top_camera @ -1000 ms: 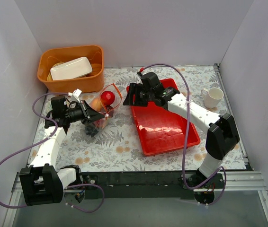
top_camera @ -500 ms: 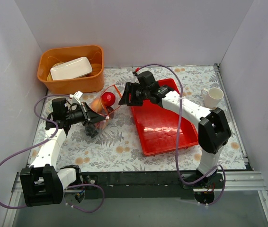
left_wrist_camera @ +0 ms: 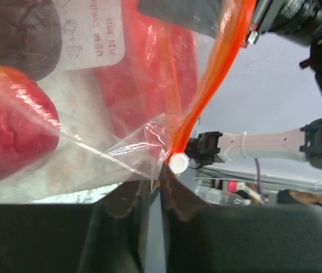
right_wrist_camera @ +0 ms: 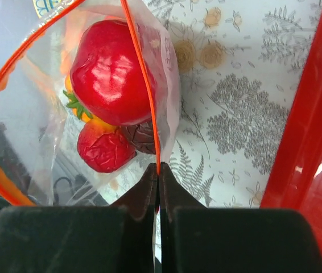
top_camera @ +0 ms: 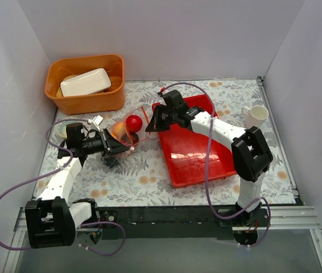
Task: Place the food in the zip-top bag and seal the zipper
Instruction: Zip the zipper food storage bag at the center of the board.
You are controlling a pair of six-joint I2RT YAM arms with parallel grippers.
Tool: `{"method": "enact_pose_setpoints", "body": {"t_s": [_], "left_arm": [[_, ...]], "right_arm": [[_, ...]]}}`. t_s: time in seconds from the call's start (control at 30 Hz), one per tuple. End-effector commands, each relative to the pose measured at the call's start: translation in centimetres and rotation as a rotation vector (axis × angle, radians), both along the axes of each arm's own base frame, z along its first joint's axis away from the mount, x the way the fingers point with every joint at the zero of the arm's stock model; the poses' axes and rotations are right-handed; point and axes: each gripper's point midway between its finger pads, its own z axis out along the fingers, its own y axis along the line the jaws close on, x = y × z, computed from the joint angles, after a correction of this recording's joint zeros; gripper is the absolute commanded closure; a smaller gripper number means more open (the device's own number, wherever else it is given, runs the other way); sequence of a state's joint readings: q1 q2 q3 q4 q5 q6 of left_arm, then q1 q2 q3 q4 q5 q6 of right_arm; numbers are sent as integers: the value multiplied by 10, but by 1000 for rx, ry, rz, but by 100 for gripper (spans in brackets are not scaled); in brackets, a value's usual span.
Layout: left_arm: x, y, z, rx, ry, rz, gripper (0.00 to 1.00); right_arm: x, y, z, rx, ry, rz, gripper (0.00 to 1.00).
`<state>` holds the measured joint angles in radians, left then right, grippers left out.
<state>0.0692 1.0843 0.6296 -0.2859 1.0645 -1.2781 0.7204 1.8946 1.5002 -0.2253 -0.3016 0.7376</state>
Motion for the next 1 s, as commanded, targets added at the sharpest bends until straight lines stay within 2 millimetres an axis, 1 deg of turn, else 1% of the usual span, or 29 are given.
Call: {"method": "enact_pose_setpoints", "body": {"t_s": [0.0,0.03,0.1,0.13,0.2,0.23,0.27,0.3,0.33,0.37,0.47,0.5,0.53,0.57,0.6,0.67,0.7,0.73,0.77,0.83,0.87,0.9,0.93,0.97], "left_arm": [[-13,-4,1,-24,-6,-25,79],[-15,-4,-3,-25,11,-17,74],[-17,-4,-3,-37,34,11,59],[-22,-4,-2,-42,29,24,50],[-21,-4,1,-71,62,74,36],[-25,-4,5,-86,49,85,33],[-29,-5,-1,-107,87,102,30],[-29,-5,0,-125,78,116,27],[-31,-6,1,-157,124,139,27],[-35,-7,-8,-165,155,145,27],[-40,-8,-19,-175,211,159,26],[-44,-9,-26,-176,239,161,25],[-44,-10,-28,-176,250,164,25],[-45,-12,-30,-173,263,167,25],[-46,-13,-32,-173,274,165,25],[-48,-15,-36,-173,294,168,24],[-49,-14,-39,-179,302,173,24],[-49,-15,-40,-190,311,179,24],[-54,-21,-41,-196,322,155,24],[-55,-25,-44,-221,344,163,24],[-55,-27,-45,-225,346,166,24],[-50,-27,-46,-222,349,202,24],[-53,-33,-44,-216,339,190,24],[-51,-35,-42,-218,328,201,24]], "right_arm": [[-1,-4,34,89,-78,-28,99],[-5,-7,24,78,-55,-31,99],[-7,-7,24,97,-50,-42,99],[-11,-9,17,94,-40,-44,99],[-11,-11,18,110,-48,-58,99],[-13,-14,13,100,-39,-63,99],[-13,-15,13,100,-42,-75,99],[-13,-16,12,99,-40,-79,99],[-14,-18,12,99,-44,-85,99],[-15,-21,7,91,-38,-93,99],[-18,-27,3,89,-42,-109,99],[-19,-29,2,86,-44,-117,99],[-19,-30,1,87,-46,-121,99],[-20,-30,5,104,-57,-124,99],[-21,-32,1,103,-55,-128,99],[-20,-33,2,109,-63,-139,99],[-21,-34,-1,106,-59,-140,99],[-21,-33,-2,106,-56,-140,99],[-20,-33,-3,106,-54,-140,99],[-21,-33,-5,106,-46,-145,99],[-20,-33,-4,107,-50,-145,99],[-20,-33,-4,107,-52,-147,99],[-20,-34,-3,108,-53,-151,99],[-20,-34,-2,109,-57,-151,99]]}}
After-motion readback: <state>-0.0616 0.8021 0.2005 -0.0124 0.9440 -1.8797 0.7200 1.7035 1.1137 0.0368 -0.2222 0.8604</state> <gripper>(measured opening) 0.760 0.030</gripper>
